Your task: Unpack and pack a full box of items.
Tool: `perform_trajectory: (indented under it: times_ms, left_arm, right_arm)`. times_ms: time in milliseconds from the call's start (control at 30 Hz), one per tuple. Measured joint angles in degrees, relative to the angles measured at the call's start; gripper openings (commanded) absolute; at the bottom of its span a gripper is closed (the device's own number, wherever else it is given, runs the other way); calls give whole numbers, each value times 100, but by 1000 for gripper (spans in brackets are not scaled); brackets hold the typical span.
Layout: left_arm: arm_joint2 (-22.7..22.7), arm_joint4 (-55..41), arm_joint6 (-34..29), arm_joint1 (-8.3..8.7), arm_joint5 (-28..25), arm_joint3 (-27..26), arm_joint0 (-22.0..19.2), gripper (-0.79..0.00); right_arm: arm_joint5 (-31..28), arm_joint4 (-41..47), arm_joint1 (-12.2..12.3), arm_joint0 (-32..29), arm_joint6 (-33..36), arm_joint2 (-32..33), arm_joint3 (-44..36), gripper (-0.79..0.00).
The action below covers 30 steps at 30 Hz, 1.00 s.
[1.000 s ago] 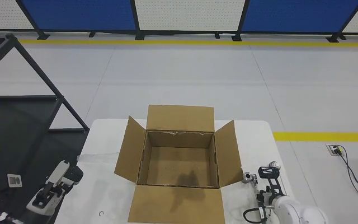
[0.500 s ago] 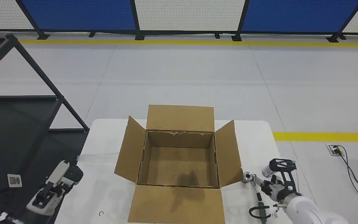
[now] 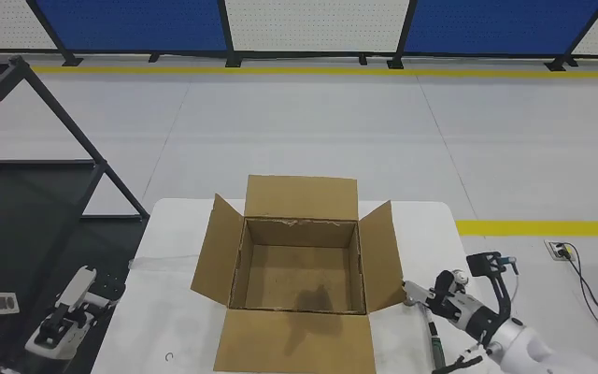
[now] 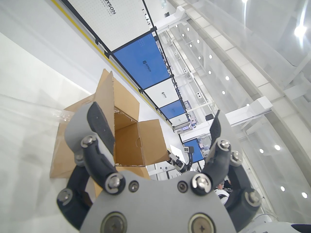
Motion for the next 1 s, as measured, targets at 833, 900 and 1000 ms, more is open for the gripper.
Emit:
perform_trajectory:
  times_ms: [833, 900, 1000]
  left_arm:
    - [3, 78, 102, 20, -15, 145, 5, 0]
    - [5, 67, 118, 20, -22, 142, 12, 0]
    - [6, 60, 127, 18, -32, 129, 32, 0]
  right_arm:
    - [267, 927, 295, 1438, 970, -1043, 1159, 0]
    - [257, 997, 320, 1454, 1009, -1060, 1173, 0]
    - [232, 1097, 354, 1462, 1065, -1102, 1188, 0]
